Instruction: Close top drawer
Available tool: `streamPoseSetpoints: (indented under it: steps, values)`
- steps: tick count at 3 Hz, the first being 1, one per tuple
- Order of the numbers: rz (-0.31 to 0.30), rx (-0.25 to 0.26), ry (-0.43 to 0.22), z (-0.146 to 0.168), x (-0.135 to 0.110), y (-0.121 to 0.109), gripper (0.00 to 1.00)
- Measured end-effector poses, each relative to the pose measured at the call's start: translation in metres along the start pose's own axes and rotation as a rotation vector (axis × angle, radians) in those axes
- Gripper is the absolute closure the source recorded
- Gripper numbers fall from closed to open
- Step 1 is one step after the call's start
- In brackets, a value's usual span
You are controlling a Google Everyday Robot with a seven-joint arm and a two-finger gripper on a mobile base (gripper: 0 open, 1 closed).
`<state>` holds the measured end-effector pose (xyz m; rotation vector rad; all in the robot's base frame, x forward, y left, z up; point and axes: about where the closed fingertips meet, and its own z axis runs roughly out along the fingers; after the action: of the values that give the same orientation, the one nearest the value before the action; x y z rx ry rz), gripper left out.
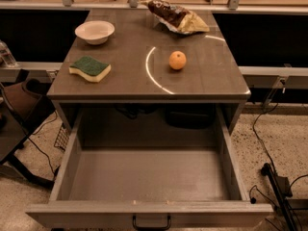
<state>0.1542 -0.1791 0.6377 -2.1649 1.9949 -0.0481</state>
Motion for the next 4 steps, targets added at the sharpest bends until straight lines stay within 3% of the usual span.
streamPoseSetpoints:
  steps: [2,3,4]
  values:
    - [-0.004,-0.009,-0.003,0.002,-0.001,0.001,0.87]
    - [-0.006,-0.012,-0.005,0.003,-0.002,0.002,1.0]
    - [-0.028,-0.001,0.023,0.01,-0.006,-0.015,1.0]
